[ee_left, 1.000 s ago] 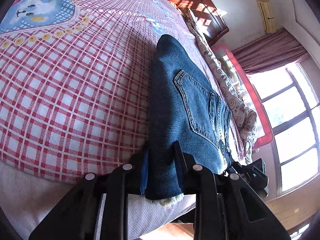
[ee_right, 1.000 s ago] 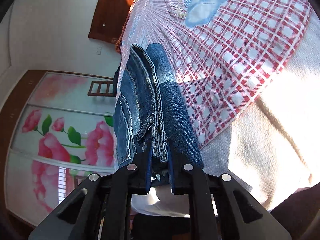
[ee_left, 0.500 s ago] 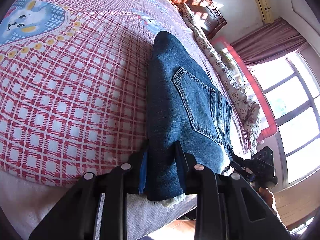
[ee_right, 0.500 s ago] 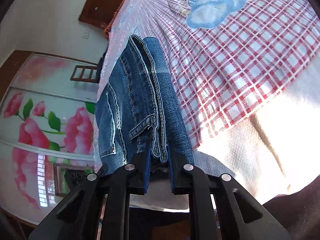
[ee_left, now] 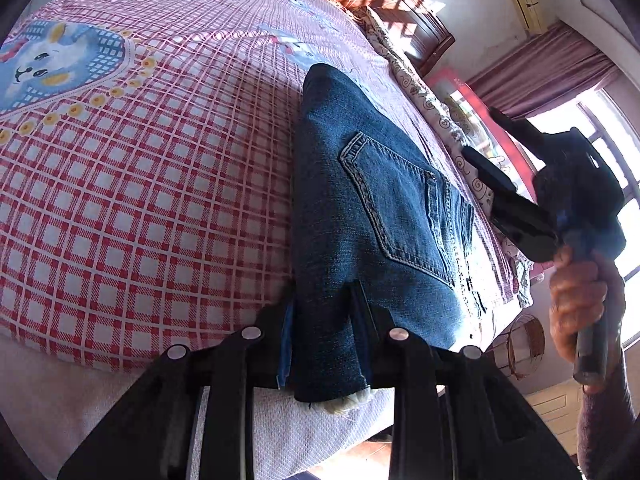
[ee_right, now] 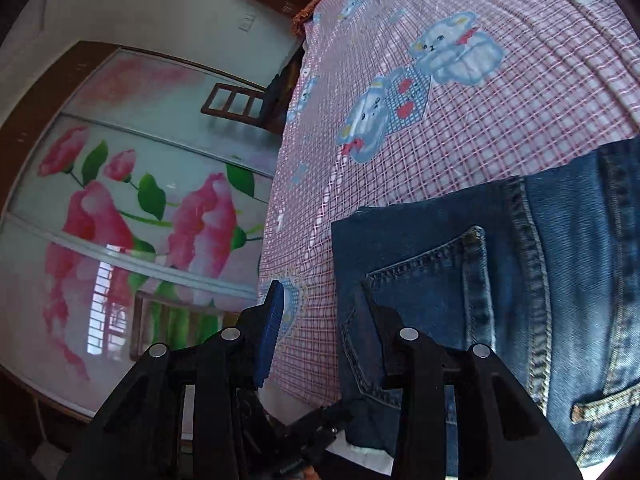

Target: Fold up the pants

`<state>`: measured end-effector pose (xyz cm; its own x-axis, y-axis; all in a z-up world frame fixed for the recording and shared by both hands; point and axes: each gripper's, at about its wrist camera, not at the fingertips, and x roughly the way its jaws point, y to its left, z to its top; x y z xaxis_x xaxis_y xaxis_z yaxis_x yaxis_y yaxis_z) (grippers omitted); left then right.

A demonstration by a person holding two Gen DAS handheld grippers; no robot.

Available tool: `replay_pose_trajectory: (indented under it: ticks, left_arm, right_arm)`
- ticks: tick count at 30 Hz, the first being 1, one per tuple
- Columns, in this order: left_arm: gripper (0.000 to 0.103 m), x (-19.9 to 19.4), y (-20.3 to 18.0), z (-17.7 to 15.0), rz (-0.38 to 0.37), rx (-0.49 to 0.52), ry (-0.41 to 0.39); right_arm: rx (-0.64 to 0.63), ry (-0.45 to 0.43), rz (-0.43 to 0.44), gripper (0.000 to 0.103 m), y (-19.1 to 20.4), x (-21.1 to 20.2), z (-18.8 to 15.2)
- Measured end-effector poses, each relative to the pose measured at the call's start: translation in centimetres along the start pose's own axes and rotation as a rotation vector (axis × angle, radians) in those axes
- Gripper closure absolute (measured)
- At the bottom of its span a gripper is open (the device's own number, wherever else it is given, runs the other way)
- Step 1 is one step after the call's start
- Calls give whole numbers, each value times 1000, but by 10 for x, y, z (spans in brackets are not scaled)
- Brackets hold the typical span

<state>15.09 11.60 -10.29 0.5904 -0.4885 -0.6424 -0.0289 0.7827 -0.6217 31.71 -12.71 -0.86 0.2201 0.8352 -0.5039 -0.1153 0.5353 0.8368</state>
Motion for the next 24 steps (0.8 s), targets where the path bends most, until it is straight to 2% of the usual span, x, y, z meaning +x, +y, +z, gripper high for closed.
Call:
replay_pose_trajectory:
  ticks: [1,4,7,9,10,12,14,16,18,19,20,21,22,23,24]
  left_arm:
    - [77,1,-2,0,9,8,-2]
    - [77,3,-5,-2,18,14,-8]
    - [77,4,-8,-4,24,13,-12]
    - [77,5,-9,-5,42,16,-14]
    - [77,5,-10,-6,51,16,-15]
    - [76,6,-14,-7,70,24,-18]
    - [76,7,-18,-9,84,35,-24]
    - [76,8,-22,-9,94,44,-29]
    - [76,10,-21,-8,97,47,-31]
    - [76,11,-19,-7,94,46,-32]
    - [76,10,-18,-9,89,45,-34]
    - [76,10,-17,-10,84,47,-36]
    - [76,10,-15,-10,83,53,-36]
    - [76,9,-14,-12,84,60,-39]
    - [76,9,-15,-14,88,66,-41]
  right_arm:
    - [22,28,27,66,1,17,6]
    - [60,22,22,66,-6,45,17]
    - [126,11,-80,67,-35,58,29]
    - [151,15,-129,85,-47,65,32]
    - [128,17,-168,88,-44,67,34]
    - [61,26,-223,88,-34,69,36]
    - [55,-4,-270,87,-28,60,35]
    - [51,-58,-258,84,-21,49,32]
    - [18,-55,-185,83,-11,40,20]
    - [4,-29,-146,70,-10,38,11]
    - [-3,9,-152,43,-13,37,1]
    - [-6,43,-193,40,-20,38,-8]
    - [-19,45,-183,43,-24,37,-15]
    - [-43,37,-165,50,-29,32,-18]
    - [-57,38,-205,52,-28,26,-19]
